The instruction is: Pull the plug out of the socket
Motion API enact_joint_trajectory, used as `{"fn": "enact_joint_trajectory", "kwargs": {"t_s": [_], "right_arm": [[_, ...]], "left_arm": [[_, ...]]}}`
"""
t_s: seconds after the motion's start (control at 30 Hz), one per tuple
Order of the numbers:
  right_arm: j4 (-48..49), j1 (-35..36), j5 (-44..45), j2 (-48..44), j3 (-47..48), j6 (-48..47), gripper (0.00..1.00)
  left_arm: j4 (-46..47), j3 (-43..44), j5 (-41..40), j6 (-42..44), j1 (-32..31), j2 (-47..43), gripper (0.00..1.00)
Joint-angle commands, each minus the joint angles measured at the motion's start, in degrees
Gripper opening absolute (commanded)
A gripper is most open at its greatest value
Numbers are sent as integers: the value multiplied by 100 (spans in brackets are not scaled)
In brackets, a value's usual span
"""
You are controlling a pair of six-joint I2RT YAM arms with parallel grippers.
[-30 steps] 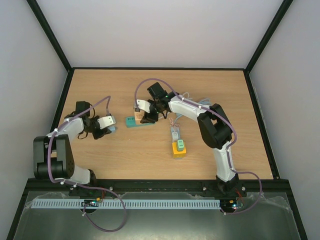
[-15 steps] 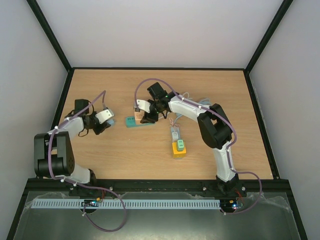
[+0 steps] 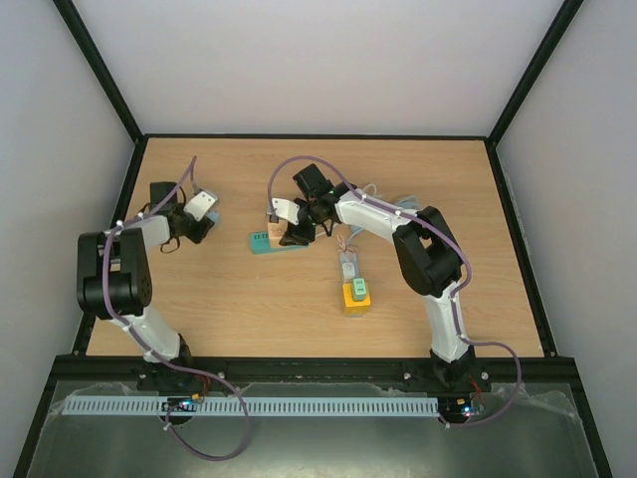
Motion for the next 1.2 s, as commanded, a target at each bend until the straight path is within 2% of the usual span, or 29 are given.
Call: {"fn": "enact_joint_trajectory", "kwargs": {"t_s": [0.0,0.5,0.9,1.03,1.17], "right_arm": [[-1073,-75,1061,406,-359,-83,10],[-1097,-77,1039,401,-348,-108,11],[-1100,-75,934,394,-337,-100,12],[-1105,-75,886,389,-319,-91,13],[-1112,-75,846,389,-319,-95,13]], "left_arm": [[466,566,-156,-755,90,415,22],[52,2545,-179,-1315,205,1885,24],[-307,3128,-359,-1412,234,2500,29],[-479,3256,-390,-1397,255,2608,39],[-693,3328,-330,-1351,290,2617,61]]}}
